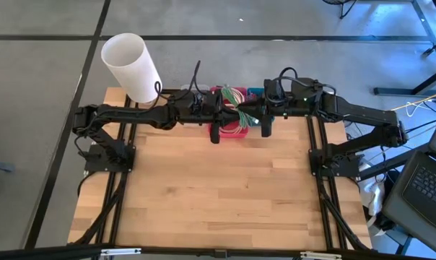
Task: Pick & Place USB Port
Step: Put the green charger cable into the blue bin
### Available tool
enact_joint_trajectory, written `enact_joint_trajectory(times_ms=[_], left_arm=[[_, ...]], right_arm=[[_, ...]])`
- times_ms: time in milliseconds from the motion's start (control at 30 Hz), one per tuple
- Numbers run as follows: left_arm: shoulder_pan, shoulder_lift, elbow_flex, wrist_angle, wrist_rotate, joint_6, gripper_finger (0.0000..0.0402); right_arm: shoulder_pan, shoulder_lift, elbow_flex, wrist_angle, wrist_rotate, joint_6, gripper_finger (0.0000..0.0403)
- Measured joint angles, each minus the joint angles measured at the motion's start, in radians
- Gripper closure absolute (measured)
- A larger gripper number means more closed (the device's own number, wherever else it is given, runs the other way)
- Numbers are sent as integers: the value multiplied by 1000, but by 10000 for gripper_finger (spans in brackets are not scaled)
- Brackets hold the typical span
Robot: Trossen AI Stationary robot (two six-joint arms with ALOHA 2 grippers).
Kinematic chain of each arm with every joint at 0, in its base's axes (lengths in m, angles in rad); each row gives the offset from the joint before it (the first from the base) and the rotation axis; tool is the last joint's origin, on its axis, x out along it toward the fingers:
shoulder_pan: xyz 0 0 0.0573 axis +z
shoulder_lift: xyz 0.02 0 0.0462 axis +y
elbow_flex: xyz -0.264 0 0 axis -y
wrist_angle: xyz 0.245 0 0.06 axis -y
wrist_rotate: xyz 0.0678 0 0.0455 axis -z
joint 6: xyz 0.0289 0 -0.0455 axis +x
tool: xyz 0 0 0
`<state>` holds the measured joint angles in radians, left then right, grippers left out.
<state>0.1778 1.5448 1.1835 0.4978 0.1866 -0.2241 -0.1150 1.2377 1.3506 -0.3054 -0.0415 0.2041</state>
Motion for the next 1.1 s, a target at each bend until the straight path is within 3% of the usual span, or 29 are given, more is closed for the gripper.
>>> enact_joint_trajectory(times_ms=[333,567,800,1033,1100], left_arm=[[-1,0,0,-2,1,-8,399],[-16,0,0,-3,7,-2,399],[-11,0,0,-13,1,0,399],[-10,0,0,-22,-7,1,399],[-10,0,0,-25,-11,2,399]], right_arm=[[-1,0,0,-18,-3,5,236],[-27,0,0,-27,25,6,222],[-35,0,0,-27,14,20,256],[-35,0,0,-27,7,14,382],[-35,0,0,-27,8,4,388]])
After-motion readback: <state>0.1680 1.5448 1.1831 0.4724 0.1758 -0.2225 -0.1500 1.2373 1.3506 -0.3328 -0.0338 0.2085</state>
